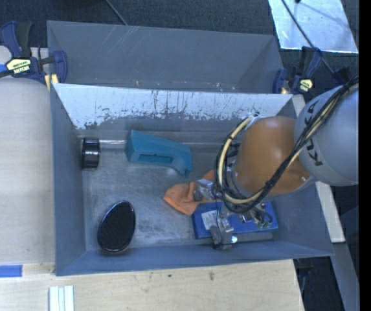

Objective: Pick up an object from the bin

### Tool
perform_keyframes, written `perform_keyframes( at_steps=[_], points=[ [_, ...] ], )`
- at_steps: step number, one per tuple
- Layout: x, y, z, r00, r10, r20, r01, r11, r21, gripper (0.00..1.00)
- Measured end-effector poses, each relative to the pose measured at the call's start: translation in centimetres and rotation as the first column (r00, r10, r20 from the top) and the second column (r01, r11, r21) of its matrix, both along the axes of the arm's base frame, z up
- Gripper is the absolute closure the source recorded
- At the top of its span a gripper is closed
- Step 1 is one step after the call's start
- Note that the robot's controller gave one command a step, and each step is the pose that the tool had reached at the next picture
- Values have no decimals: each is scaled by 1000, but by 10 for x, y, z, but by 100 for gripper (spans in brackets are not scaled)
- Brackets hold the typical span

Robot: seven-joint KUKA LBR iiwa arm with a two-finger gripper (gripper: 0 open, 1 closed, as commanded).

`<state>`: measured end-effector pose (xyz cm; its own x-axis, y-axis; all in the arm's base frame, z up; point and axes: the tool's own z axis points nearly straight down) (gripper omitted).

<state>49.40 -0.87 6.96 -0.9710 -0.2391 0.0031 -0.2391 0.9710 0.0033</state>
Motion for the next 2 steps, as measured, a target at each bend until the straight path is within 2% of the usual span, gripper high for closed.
perform_keyframes(
  at_steps=[1,2],
  points=[
    [-3,0,2,1000,-14,8,14,1000,0,0],
    [0,0,1,1000,-3,1,3,1000,1,0]
  ],
)
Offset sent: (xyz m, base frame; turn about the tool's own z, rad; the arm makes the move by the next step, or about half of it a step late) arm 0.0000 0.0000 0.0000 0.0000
